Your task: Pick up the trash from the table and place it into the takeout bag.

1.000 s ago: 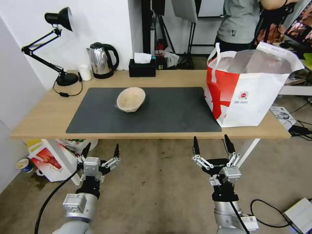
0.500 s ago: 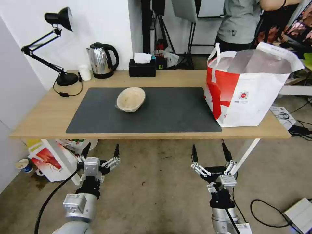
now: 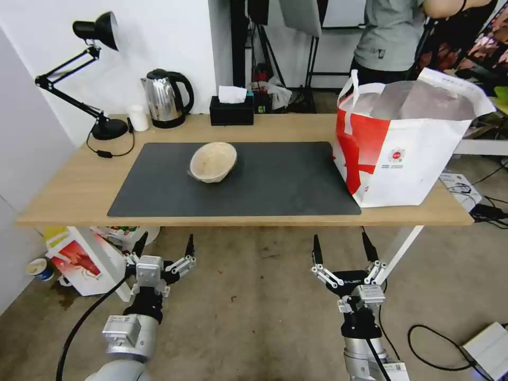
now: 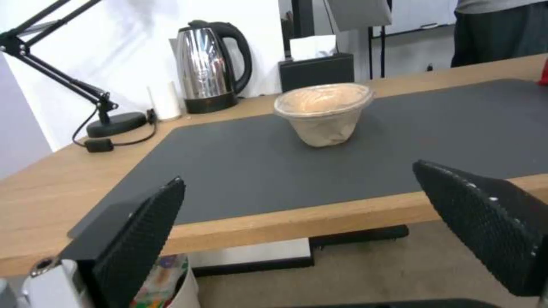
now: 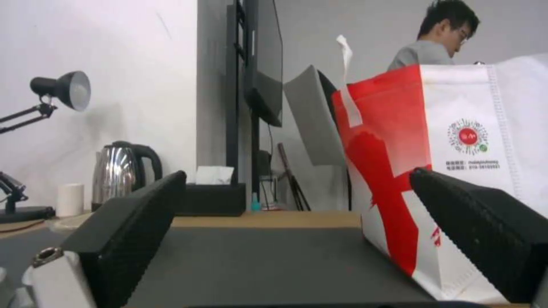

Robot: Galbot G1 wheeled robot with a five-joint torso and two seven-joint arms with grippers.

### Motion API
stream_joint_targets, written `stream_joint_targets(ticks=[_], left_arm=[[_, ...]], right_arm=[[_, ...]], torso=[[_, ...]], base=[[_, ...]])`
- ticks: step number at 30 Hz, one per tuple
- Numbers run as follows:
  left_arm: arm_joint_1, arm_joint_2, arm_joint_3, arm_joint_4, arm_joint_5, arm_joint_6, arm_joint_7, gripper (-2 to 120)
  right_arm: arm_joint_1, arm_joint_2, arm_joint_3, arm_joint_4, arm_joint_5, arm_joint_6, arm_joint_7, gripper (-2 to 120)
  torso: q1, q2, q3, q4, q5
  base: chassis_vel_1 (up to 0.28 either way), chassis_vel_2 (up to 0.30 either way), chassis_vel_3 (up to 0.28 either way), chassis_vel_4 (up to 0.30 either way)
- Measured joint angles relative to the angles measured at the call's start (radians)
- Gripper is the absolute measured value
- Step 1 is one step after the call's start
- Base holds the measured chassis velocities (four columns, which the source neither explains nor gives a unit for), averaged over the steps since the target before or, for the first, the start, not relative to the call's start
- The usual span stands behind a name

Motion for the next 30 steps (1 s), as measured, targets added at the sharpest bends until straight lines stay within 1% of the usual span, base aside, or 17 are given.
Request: stream_joint_targets(ticks=[10, 12, 22, 24, 30], left_arm=[[0.0, 0.0, 0.0, 0.0, 0.0, 0.0, 0.0, 100], [0.0, 0.0, 0.0, 0.0, 0.0, 0.0, 0.0, 100], [0.0, 0.0, 0.0, 0.0, 0.0, 0.0, 0.0, 100], [0.0, 0.0, 0.0, 0.0, 0.0, 0.0, 0.0, 100], [0.0, 0.0, 0.0, 0.0, 0.0, 0.0, 0.0, 100]], right_arm=[[0.008, -0.012, 0.001, 0.016, 0.003, -0.012, 0.0, 100], [0.01, -0.016, 0.001, 0.023, 0.008, -0.026, 0.0, 100], [0.009, -0.015, -0.002, 0.021, 0.01, -0.048, 0.002, 100], [0.008, -0.015, -0.002, 0.022, 0.01, -0.064, 0.006, 100], [0.007, -0.016, -0.002, 0.023, 0.009, -0.066, 0.007, 100]], torso=[[0.0, 0.0, 0.0, 0.0, 0.0], [0.0, 0.0, 0.0, 0.0, 0.0], [0.0, 0.0, 0.0, 0.0, 0.0], [0.0, 0.0, 0.0, 0.0, 0.0], [0.0, 0.0, 0.0, 0.0, 0.0]], base=[[0.0, 0.0, 0.0, 0.0], [0.0, 0.0, 0.0, 0.0], [0.0, 0.0, 0.0, 0.0], [0.0, 0.0, 0.0, 0.0], [0.0, 0.0, 0.0, 0.0]])
